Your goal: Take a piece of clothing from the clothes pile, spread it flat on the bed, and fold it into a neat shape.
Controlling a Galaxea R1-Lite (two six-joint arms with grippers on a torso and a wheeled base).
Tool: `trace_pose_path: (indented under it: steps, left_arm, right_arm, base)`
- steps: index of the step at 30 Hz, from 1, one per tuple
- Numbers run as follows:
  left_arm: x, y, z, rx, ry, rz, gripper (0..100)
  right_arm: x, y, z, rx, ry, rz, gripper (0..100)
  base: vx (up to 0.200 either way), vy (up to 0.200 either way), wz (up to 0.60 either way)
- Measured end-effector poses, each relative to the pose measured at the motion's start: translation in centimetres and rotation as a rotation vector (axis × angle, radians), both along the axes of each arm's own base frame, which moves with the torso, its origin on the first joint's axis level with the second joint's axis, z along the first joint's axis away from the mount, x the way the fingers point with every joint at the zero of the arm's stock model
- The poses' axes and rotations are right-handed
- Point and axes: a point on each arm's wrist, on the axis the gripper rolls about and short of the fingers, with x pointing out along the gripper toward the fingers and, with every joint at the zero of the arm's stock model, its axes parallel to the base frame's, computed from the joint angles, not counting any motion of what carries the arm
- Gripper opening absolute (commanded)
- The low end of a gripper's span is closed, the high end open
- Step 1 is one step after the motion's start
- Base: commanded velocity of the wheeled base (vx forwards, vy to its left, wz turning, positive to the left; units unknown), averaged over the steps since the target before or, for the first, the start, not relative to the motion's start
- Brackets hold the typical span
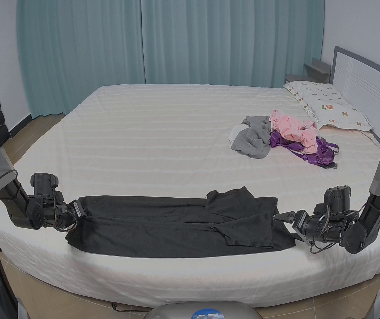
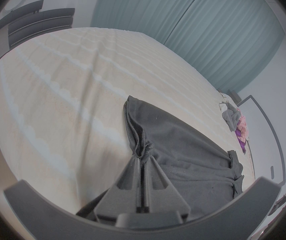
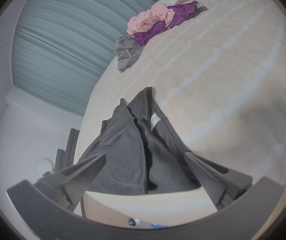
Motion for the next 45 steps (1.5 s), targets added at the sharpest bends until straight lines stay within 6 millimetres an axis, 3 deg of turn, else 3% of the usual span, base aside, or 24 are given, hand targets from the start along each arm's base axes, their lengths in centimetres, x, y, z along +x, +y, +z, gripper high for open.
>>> trace_pose_path:
  steps: [12,27,37,45]
  left_arm:
    - [0.4,0.0,0.3,-0.042,-0.015,0.037,0]
    - [0.7,-0.5,1.1,-0.077,-0.035,0.053,0]
    - [0.1,-1.8,4.4,-0.115,-0.105,0.058,0]
    - [-0.4,-5.7,7.3,-0.141,-0.134,-0.025,0]
  right_arm:
    - [0.0,0.0,0.0,0.000,-0.002,-0.001,100]
    - [0.0,0.0,0.1,0.001,-0.005,0.000,100]
    - [0.0,0.0,0.3,0.006,-0.007,-0.004,100]
    - [0.0,0.0,0.5,0.012,-0.012,-0.007,100]
  base:
    - [0.000,0.000,0.00]
    - [0.000,-0.200,0.00]
    - [0.000,-0.200,0.00]
    - [0.000,-0.200,0.00]
